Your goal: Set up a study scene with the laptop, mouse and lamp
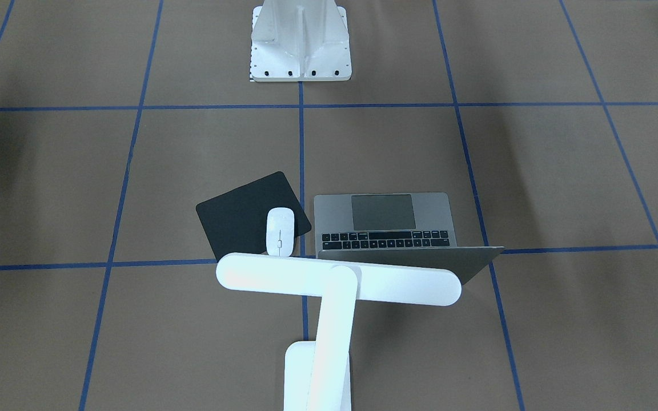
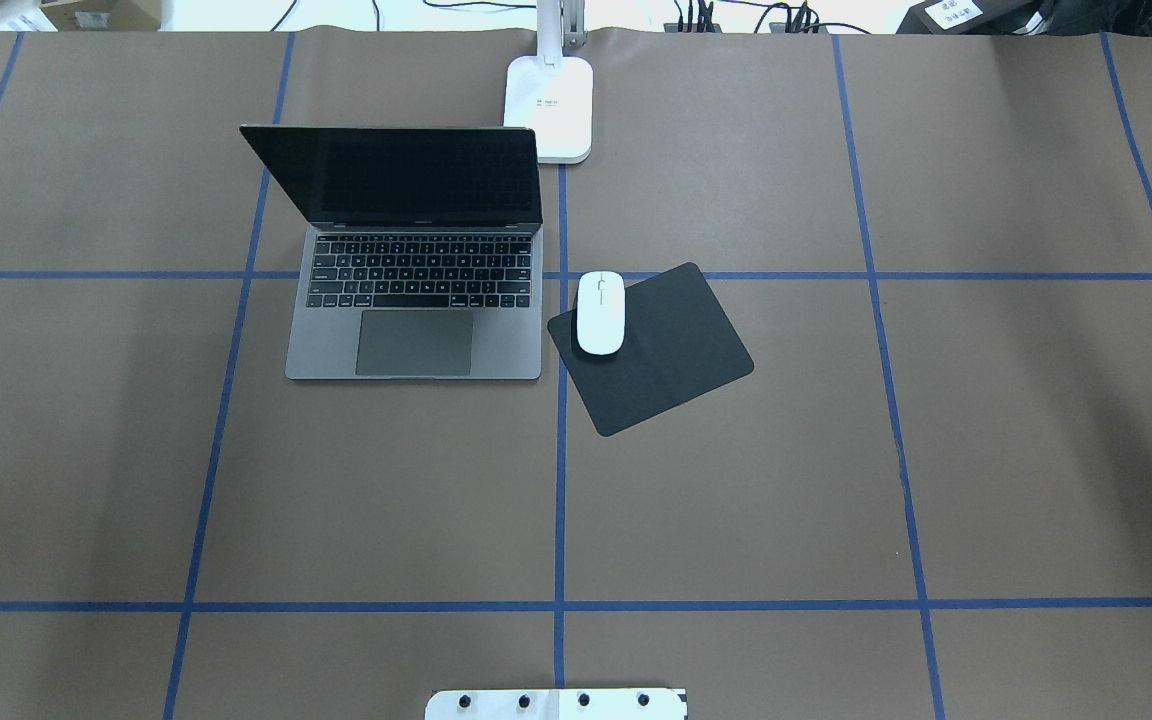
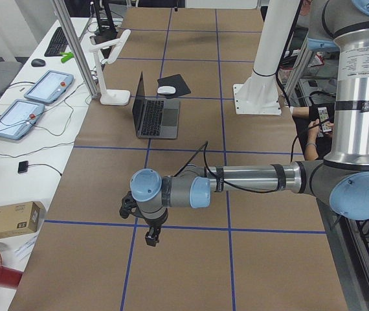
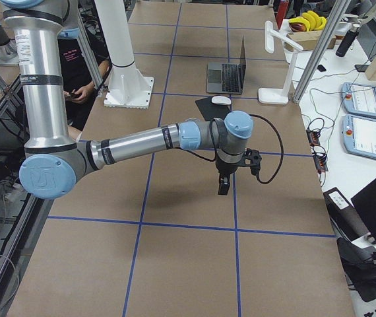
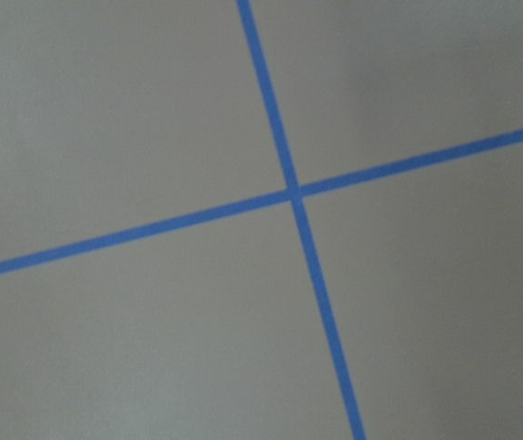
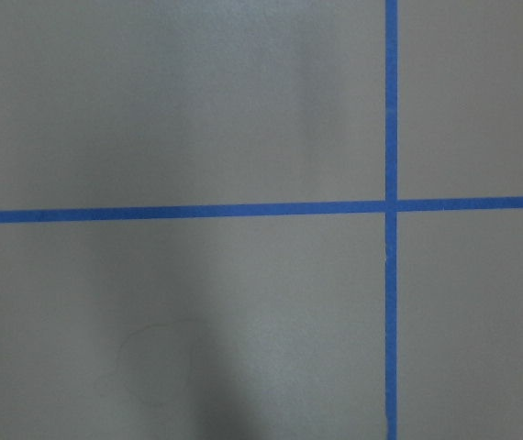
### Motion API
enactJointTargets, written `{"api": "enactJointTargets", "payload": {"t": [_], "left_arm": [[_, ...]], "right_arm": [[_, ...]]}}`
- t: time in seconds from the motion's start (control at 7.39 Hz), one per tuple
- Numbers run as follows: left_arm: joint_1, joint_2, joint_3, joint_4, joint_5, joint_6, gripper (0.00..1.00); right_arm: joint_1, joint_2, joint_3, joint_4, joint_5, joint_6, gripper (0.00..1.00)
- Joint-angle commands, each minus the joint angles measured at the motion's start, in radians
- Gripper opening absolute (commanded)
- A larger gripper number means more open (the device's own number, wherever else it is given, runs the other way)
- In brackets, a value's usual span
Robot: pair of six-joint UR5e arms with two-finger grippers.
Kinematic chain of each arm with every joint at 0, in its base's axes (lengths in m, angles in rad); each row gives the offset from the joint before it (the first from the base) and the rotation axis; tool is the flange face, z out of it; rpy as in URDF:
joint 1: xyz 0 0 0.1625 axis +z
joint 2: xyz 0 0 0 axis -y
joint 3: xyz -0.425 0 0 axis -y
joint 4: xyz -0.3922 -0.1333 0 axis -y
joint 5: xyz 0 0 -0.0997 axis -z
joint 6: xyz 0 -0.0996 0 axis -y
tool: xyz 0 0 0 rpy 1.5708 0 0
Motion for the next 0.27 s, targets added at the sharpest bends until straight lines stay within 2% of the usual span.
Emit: {"api": "enactJointTargets", "payload": {"t": [0.0,0.14], "left_arm": [[-0.001,0.005,0.002,-0.004,0.0,0.001,1.0],[-0.001,0.017,0.0,-0.006,0.0,0.001,1.0]], "right_arm": [[0.017,-0.019,0.017,0.006,0.002,0.0,1.0],[0.017,-0.021,0.017,0.006,0.002,-0.002,1.0]]}}
